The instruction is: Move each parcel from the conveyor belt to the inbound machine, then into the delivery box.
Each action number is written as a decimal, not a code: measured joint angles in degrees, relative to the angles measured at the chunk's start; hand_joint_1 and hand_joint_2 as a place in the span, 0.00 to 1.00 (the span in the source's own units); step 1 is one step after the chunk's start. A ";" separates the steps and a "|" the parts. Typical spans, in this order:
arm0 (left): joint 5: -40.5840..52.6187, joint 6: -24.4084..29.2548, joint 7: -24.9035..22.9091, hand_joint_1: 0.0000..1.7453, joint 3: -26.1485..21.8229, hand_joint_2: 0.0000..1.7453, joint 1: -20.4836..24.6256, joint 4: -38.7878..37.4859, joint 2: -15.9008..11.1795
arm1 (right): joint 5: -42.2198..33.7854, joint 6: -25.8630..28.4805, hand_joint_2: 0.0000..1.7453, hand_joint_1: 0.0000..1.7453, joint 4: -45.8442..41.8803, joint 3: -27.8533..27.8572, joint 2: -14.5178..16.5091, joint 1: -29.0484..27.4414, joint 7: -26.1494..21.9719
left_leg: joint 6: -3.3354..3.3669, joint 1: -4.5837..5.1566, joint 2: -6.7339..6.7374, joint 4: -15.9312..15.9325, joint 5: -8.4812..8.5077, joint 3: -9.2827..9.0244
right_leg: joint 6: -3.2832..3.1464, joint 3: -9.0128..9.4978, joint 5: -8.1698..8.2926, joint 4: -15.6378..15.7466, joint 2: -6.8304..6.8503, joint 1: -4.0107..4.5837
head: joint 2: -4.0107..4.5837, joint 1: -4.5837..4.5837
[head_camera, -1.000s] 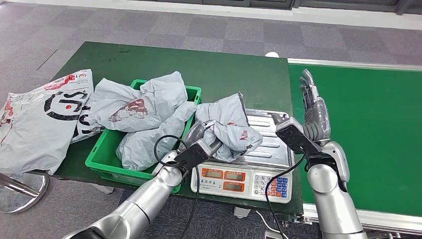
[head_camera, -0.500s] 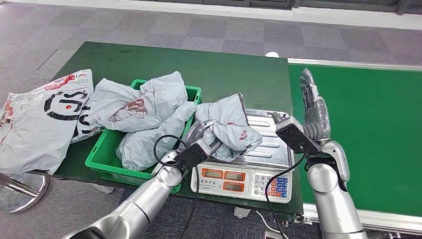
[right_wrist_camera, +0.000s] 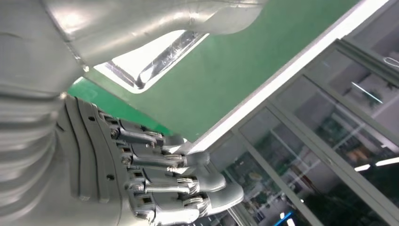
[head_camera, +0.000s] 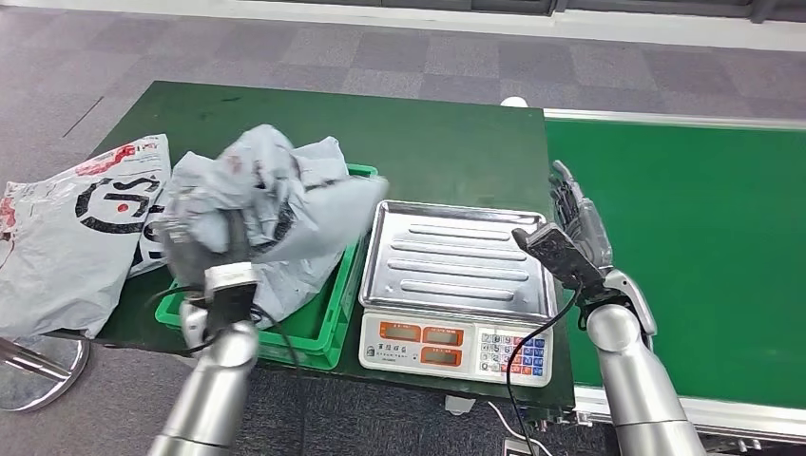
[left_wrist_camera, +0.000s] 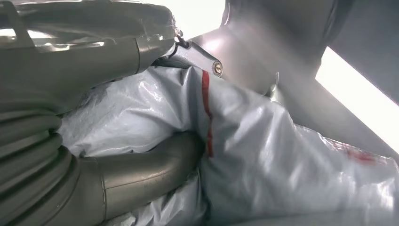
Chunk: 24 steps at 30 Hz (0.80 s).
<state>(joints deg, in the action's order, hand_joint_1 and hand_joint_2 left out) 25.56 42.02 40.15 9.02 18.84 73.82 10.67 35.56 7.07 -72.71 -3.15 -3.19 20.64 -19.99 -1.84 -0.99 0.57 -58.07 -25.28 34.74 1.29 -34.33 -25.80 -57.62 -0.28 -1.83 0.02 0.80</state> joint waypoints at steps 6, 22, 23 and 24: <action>1.24 -1.60 0.04 1.00 -3.46 1.00 -3.53 11.26 -1.01 | -0.07 -0.01 1.00 0.00 3.39 -0.02 -0.06 1.65 -0.01 | -0.04 -0.08 -0.35 -0.01 0.05 0.20 | -0.02 0.02 -0.08 -0.02 0.35 0.08 | 0.00 -0.02; 10.99 -1.89 -0.07 1.00 -7.94 1.00 -3.56 10.33 -0.93 | 0.11 0.10 1.00 0.00 5.09 -0.07 -0.05 2.52 1.37 | -0.04 -0.08 -0.36 -0.03 0.05 0.19 | -0.01 -0.02 -0.07 0.00 0.31 0.08 | 0.00 -0.02; 11.10 -1.91 -0.08 1.00 -8.24 1.00 -3.45 9.42 -0.90 | 0.11 0.11 1.00 0.00 5.09 -0.07 -0.05 2.49 1.37 | -0.04 -0.08 -0.35 -0.04 0.05 0.19 | -0.01 -0.03 -0.07 0.00 0.29 0.08 | 0.00 -0.02; 11.18 -1.91 -0.07 1.00 -8.53 1.00 -3.36 8.69 -0.86 | 0.11 0.12 1.00 0.00 5.09 -0.07 -0.05 2.46 1.37 | -0.04 -0.08 -0.34 -0.04 0.05 0.19 | -0.01 -0.04 -0.07 0.00 0.28 0.08 | 0.00 -0.02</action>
<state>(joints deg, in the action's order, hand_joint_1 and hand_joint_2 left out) 36.74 40.11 40.07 0.49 15.48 82.51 9.81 35.67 7.19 -67.63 -3.21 -3.23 23.09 -18.62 -1.88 -1.08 0.22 -58.11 -25.23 34.93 1.28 -34.36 -25.87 -57.62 0.00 -1.75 0.02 0.78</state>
